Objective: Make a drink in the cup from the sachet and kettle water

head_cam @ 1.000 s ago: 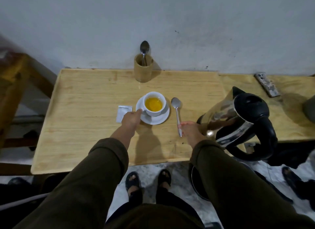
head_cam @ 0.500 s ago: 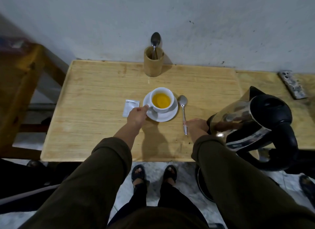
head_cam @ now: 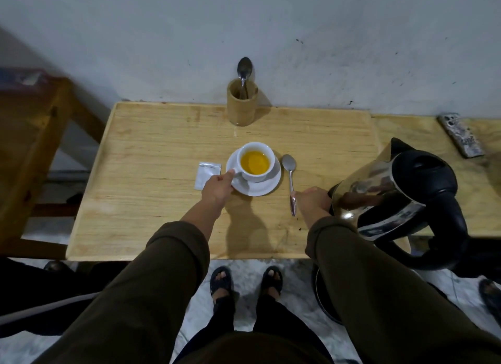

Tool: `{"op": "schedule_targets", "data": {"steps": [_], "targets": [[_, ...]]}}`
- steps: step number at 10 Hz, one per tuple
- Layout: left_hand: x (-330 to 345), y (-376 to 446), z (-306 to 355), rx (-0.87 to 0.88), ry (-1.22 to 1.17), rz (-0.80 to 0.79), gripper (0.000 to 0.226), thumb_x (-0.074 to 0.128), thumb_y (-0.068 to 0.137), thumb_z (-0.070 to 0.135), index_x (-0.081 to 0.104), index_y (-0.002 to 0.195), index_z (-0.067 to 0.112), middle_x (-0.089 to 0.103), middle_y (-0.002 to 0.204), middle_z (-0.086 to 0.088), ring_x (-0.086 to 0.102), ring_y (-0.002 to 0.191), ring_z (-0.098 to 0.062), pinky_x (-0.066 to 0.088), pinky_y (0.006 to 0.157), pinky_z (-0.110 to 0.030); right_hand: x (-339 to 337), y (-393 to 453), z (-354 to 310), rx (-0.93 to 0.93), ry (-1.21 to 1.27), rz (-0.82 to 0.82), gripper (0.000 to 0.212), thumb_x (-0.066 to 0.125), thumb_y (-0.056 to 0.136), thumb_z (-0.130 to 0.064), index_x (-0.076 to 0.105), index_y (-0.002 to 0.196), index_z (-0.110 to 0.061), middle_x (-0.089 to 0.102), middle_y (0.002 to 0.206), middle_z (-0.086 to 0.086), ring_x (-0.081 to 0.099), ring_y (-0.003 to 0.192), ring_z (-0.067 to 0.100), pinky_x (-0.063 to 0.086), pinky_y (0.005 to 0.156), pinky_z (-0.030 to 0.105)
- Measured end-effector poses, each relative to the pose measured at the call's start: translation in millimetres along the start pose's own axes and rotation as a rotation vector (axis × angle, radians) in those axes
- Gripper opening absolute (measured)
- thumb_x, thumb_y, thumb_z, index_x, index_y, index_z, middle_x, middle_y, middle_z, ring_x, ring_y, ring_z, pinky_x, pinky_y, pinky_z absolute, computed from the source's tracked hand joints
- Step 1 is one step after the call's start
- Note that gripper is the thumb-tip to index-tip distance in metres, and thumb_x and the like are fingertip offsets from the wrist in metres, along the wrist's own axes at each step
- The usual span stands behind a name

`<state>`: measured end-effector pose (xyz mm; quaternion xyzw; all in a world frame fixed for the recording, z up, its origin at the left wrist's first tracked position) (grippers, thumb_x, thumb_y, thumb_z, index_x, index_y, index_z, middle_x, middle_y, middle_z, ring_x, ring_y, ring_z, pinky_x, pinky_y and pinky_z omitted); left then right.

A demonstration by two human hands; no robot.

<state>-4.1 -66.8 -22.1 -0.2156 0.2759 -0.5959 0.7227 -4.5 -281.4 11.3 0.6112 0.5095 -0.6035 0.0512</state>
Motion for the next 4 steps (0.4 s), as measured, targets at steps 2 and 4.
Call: {"op": "schedule_targets", "data": {"steps": [2, 4], "targets": [[-5, -3, 3, 0.015, 0.095, -0.002, 0.058, 0.051, 0.078, 0.060, 0.069, 0.094, 0.007, 0.069, 0.098, -0.018, 0.063, 0.106, -0.031, 0.048, 0.098, -0.043, -17, -11, 0, -0.081, 0.183, 0.091, 0.030, 0.053, 0.092, -0.031, 0.065, 0.099, -0.005, 0.064, 0.098, 0.013, 0.059, 0.095, 0.029, 0.042, 0.077, 0.029], [-13, -41, 0, 0.038, 0.196, 0.035, 0.041, 0.046, 0.078, 0.044, 0.065, 0.080, 0.007, 0.056, 0.077, -0.012, 0.051, 0.079, -0.021, 0.039, 0.068, -0.031, -24, -60, 16, -0.309, 0.414, 0.012, 0.022, 0.058, 0.089, -0.023, 0.056, 0.067, -0.019, 0.053, 0.062, -0.005, 0.051, 0.065, 0.018, 0.037, 0.056, 0.029]]}}
Point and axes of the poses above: each hand's wrist, its own y-axis towards the middle knuckle, its own x-axis out of the palm, z = x × y, the point moved 1 cm from there along y, towards the middle knuckle
